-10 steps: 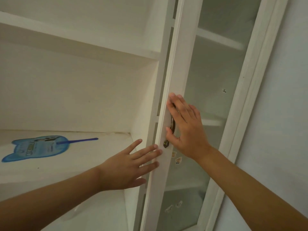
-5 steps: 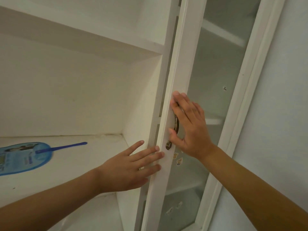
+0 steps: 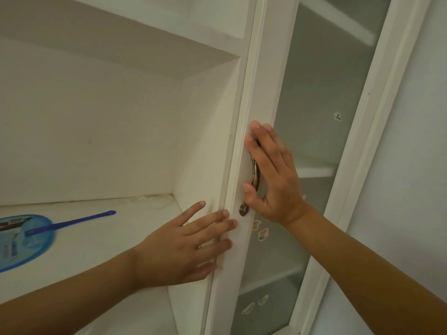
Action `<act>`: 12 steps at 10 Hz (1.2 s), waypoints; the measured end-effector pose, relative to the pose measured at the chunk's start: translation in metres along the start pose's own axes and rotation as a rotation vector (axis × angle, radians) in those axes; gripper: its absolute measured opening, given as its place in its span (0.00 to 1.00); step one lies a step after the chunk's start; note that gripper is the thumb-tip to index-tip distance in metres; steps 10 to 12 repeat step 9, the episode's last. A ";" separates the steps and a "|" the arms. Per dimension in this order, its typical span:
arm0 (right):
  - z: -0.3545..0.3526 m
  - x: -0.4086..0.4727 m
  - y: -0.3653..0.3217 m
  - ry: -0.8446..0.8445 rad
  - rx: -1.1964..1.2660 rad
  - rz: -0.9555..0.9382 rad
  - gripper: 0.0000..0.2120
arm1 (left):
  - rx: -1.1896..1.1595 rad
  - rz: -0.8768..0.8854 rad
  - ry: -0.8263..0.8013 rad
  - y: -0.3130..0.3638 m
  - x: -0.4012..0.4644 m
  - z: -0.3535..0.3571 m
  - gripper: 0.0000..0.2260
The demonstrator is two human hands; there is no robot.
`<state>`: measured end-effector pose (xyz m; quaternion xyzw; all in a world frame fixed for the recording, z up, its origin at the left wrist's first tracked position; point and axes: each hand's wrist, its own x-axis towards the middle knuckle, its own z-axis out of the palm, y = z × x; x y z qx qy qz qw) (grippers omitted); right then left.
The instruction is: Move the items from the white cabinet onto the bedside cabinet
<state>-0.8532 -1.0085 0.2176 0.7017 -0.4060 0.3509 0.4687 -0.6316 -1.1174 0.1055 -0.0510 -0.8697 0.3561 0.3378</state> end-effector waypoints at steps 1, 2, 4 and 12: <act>0.011 -0.001 0.008 0.070 -0.006 -0.031 0.34 | -0.021 -0.015 0.024 -0.001 0.002 0.003 0.18; 0.023 0.000 0.014 0.111 -0.012 -0.031 0.36 | -0.081 -0.037 0.026 -0.004 0.003 0.006 0.17; 0.024 -0.002 0.008 0.071 0.008 -0.014 0.34 | -0.072 -0.051 -0.040 -0.001 -0.001 0.005 0.17; -0.073 -0.057 -0.026 -0.359 0.071 0.171 0.32 | -0.046 -0.360 -0.291 0.052 0.023 -0.057 0.21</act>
